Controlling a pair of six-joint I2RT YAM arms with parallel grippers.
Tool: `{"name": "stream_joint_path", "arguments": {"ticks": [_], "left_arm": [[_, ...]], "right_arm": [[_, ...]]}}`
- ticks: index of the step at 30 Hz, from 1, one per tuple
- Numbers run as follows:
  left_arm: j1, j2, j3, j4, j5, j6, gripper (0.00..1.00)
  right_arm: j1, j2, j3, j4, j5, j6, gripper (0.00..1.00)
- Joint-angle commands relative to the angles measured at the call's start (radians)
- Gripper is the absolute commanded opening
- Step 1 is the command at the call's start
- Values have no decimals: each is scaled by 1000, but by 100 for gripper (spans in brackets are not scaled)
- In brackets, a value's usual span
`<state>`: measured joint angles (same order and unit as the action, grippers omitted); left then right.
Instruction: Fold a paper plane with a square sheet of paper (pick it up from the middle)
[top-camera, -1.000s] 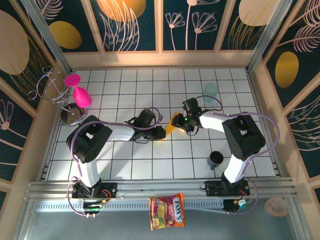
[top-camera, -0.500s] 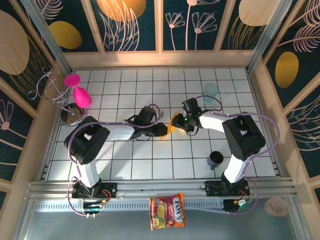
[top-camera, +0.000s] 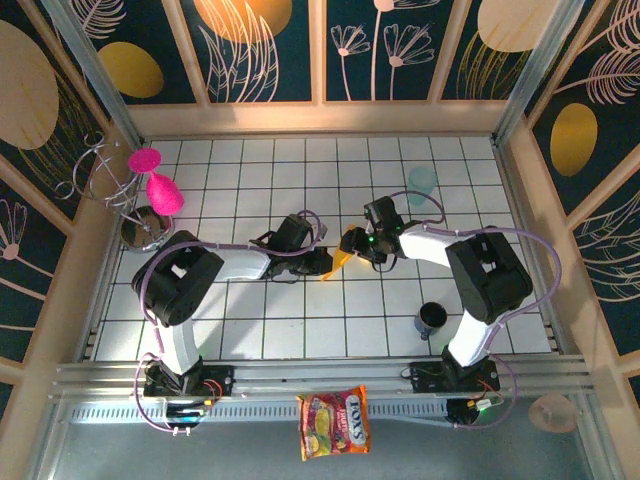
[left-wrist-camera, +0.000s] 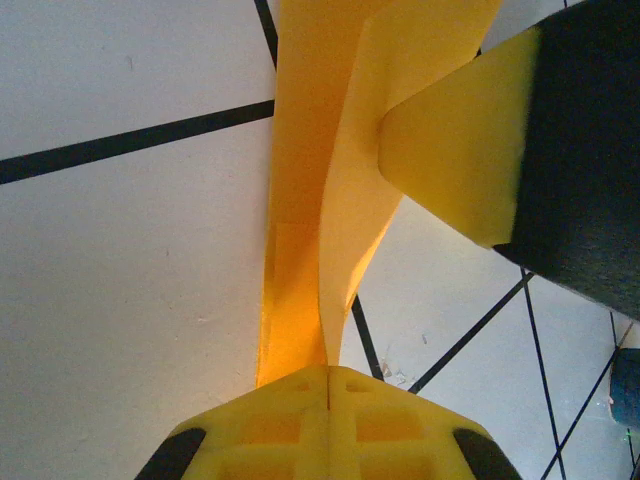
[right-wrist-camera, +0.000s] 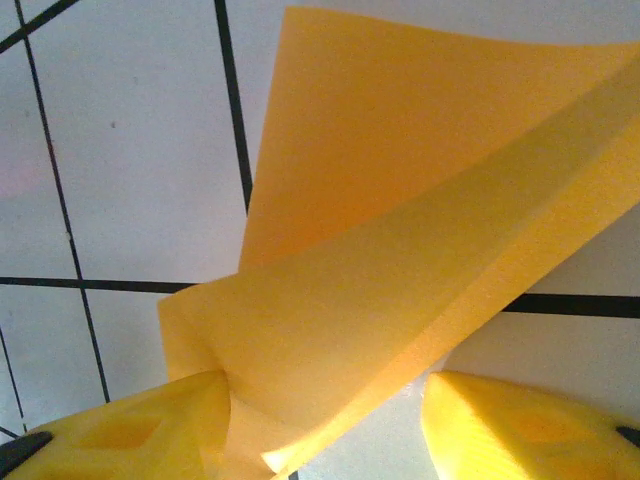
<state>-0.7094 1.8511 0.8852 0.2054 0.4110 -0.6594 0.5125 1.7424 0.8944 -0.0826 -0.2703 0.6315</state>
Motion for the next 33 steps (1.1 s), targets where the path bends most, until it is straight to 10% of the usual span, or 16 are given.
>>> {"name": "stream_joint_path", "arguments": {"ticks": [1, 25, 33], "left_arm": [[-4, 25, -14, -5, 18, 0, 6], [-3, 52, -12, -29, -6, 1, 8], [-3, 45, -5, -35, -12, 1, 8]], "right_arm": [[6, 37, -37, 66, 68, -36, 58], [6, 193, 2, -24, 191, -43, 42], [5, -29, -16, 5, 134, -47, 45]]}}
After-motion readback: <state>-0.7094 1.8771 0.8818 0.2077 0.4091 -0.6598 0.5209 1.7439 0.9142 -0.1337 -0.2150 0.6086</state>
